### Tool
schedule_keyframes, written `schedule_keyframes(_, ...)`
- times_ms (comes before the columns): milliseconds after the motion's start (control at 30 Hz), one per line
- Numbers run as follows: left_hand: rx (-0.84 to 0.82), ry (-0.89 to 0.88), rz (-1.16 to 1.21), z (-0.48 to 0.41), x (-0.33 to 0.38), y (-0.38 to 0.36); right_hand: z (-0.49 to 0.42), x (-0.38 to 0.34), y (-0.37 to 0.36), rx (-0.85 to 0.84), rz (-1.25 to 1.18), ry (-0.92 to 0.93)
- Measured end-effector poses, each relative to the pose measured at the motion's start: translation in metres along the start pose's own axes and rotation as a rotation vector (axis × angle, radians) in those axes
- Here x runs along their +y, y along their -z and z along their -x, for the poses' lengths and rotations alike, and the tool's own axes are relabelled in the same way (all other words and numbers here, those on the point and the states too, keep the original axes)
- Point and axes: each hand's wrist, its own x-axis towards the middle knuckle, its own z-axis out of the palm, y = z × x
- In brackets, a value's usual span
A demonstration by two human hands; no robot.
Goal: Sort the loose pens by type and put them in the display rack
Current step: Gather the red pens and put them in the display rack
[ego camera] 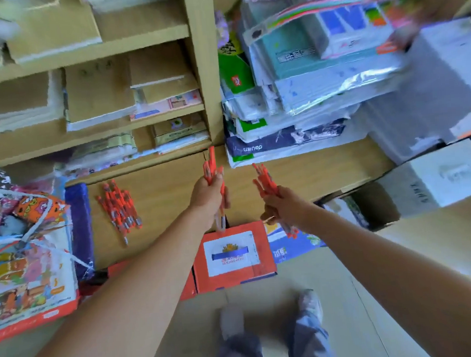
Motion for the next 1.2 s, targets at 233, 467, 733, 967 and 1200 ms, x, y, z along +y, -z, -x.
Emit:
schedule_keyframes(233, -0.223, -0.020, -0.128, 0.059, 0.028, -0.146, 0.077, 0.008, 0.143, 0.233, -0.109, 0.042)
schedule_keyframes(467, -0.337, -0.071, -0.265, 0.109, 0.055, -0.312, 0.152, 0.012, 0.300, 0.420, -0.004, 0.047)
schedule_keyframes(733, -0.409, -0.153, -0.479, 0.142, 0.083, -0.492, 0.196, 0.013, 0.457, 0.644, -0.208, -0.008)
schedule_keyframes(967, -0.502, -0.220, -0.563, 0.107, 0.110, -0.610, 0.179, 0.004, 0.568, 0.781, -0.352, 0.043)
schedule_keyframes(1200, -0.524, -0.263, -0.673, 0.056, 0.154, -0.715, 0.138, -0.025, 0.678, 0.897, -0.278, -0.003)
